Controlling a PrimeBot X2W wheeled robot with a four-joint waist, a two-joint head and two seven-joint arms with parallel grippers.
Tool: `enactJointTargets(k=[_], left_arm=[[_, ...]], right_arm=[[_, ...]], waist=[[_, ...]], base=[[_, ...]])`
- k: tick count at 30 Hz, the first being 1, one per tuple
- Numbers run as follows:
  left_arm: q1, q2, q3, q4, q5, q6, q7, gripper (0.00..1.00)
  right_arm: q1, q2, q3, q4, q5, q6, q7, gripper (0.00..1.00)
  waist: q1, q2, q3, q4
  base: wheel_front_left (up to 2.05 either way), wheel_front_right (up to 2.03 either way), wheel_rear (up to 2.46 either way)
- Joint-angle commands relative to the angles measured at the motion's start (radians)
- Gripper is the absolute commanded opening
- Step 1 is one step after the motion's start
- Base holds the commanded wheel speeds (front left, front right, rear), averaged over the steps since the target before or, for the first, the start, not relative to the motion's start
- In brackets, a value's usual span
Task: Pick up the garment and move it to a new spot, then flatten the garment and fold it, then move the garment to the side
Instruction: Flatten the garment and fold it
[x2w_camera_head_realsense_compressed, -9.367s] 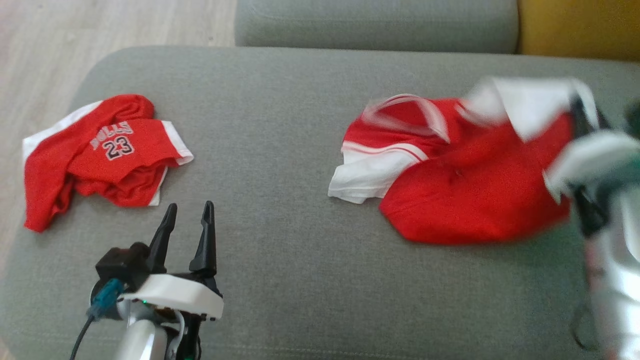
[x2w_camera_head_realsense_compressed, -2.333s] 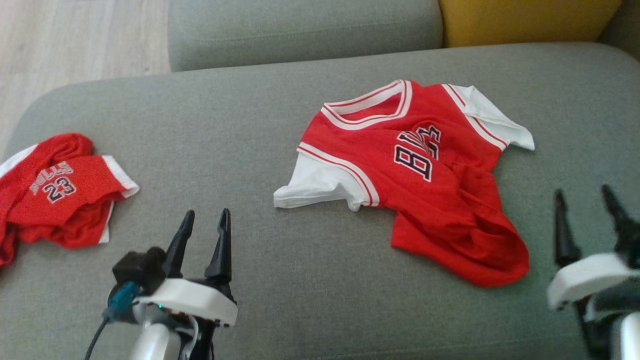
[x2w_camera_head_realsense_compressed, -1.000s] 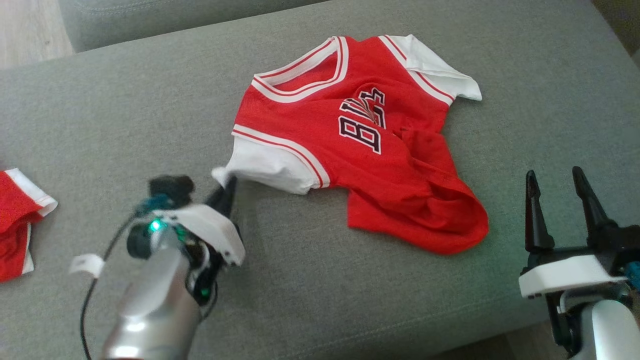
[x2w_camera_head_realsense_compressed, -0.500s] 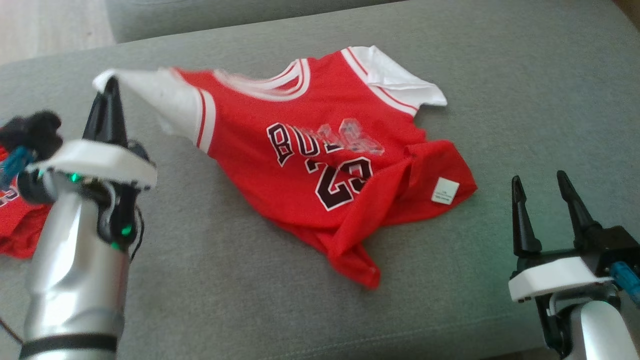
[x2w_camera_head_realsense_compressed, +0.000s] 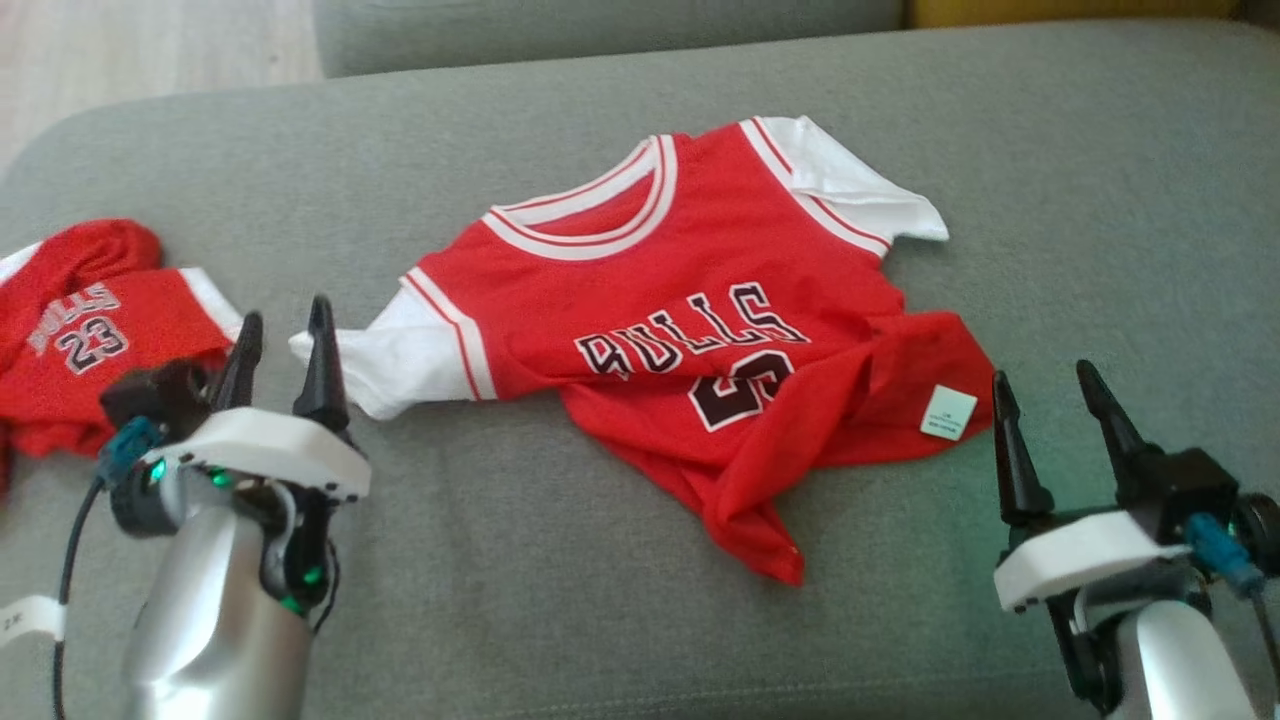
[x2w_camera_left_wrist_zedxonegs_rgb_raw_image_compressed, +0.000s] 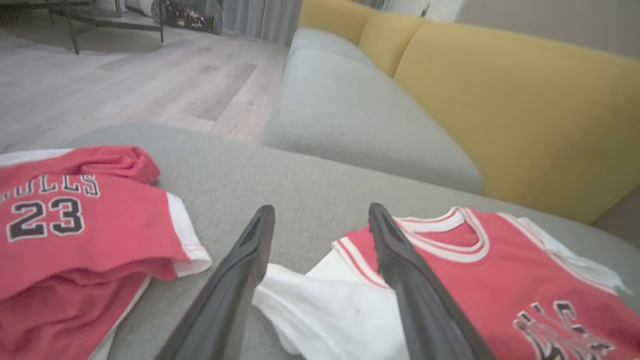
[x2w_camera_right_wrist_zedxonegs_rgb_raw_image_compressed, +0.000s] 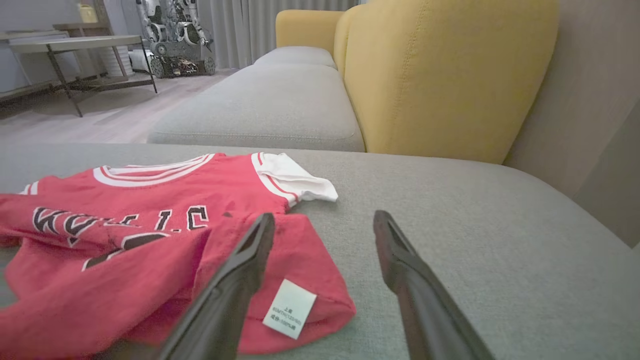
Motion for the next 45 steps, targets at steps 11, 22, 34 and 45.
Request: enactJointTargets(k=[11, 22, 34, 45], left_arm=[[0.15, -0.06, 0.023, -0.227, 0.021, -0.026, -0.018, 1.0], [0.155, -0.072, -0.024, -0.246, 0.017, -0.033, -0.018, 1.0], [0.124, -0.072, -0.039, -0.254, -0.011, -0.029, -0.018, 1.0], [0.098, -0.072, -0.074, -0.266, -0.041, -0.023, -0.018, 1.0]], right_arm=[[-0.238, -0.008, 0.014, 0.117, 0.067, 0.002, 0.182, 1.0], [-0.475, -0.062, -0.063, 0.463, 0.096, 0.002, 0.474, 1.0], [-0.596, -0.116, 0.007, 0.591, 0.195, 0.002, 0.571, 0.0], [-0.791, -0.345, 0.235, 0.565, 0.0, 0.002, 0.305, 0.0]], waist=[[0.0, 0.0, -0.029, 0.103], [0.0, 0.0, 0.036, 0.196], [0.0, 0.0, 0.09, 0.219], [0.0, 0.0, 0.118, 0.264]], base=[[0.0, 0.0, 0.0], [0.0, 0.0, 0.0], [0.0, 0.0, 0.0], [0.0, 0.0, 0.0]])
